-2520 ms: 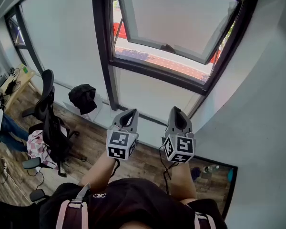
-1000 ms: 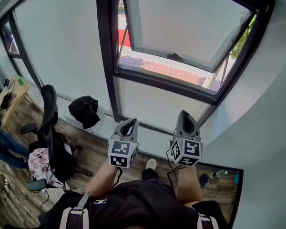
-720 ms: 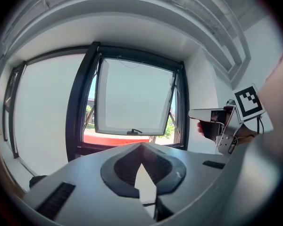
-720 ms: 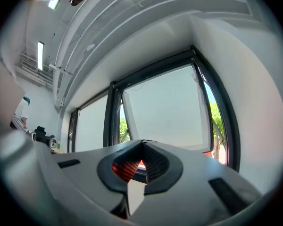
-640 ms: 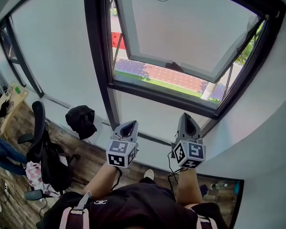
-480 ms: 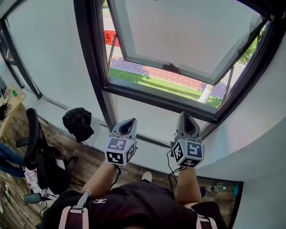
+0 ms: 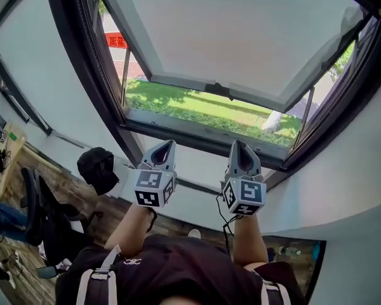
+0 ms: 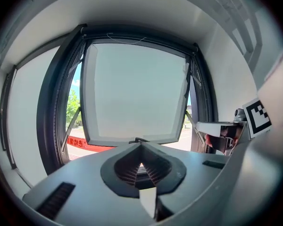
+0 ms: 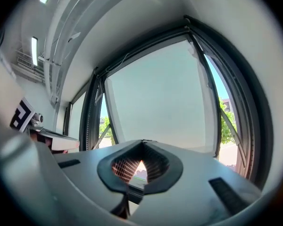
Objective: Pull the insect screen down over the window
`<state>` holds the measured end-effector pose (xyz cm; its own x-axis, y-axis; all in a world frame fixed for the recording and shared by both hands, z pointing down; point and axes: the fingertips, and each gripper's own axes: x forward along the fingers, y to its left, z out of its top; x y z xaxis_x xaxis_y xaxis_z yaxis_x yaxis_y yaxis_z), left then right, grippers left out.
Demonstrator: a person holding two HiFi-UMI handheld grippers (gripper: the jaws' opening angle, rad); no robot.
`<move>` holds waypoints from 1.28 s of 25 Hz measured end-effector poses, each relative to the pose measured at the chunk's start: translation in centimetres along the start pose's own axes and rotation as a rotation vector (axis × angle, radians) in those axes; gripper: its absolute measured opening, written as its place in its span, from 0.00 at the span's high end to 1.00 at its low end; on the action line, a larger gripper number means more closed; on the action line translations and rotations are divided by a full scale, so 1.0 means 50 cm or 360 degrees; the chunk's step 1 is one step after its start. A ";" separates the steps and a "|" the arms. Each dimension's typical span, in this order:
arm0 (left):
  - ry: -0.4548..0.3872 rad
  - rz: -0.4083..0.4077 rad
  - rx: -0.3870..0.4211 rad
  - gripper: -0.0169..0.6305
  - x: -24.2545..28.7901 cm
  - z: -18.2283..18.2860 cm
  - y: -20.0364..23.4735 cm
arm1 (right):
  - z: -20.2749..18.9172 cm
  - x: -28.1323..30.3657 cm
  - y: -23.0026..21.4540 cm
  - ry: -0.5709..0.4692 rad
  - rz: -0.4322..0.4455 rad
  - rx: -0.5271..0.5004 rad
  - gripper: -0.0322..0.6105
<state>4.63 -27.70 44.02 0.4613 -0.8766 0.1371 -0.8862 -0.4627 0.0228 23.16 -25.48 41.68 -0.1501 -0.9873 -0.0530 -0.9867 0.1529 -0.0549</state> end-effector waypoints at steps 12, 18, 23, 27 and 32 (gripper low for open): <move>-0.0014 -0.0071 0.0040 0.95 0.118 0.019 0.044 | -0.025 0.084 -0.013 0.0035 -0.0075 -0.0036 0.95; -0.0047 -0.0219 0.0075 0.95 0.148 0.043 0.069 | -0.015 0.111 -0.004 0.0003 -0.0189 -0.0035 0.94; -0.0052 -0.0284 0.0102 0.95 0.172 0.059 0.108 | 0.021 0.128 0.022 -0.0099 -0.0230 -0.0079 0.94; -0.0123 -0.0308 0.0232 0.95 0.178 0.083 0.120 | 0.023 0.131 0.015 -0.0069 -0.0334 -0.0127 0.94; -0.0228 -0.0216 0.0703 0.95 0.193 0.101 0.129 | 0.044 0.133 0.010 -0.0031 -0.0434 -0.0625 0.94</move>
<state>3.58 -39.80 40.49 0.6005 -0.7993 0.0234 -0.7286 -0.5589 -0.3959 21.82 -31.86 39.12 0.1150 -0.9875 -0.1081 -0.9395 -0.1435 0.3111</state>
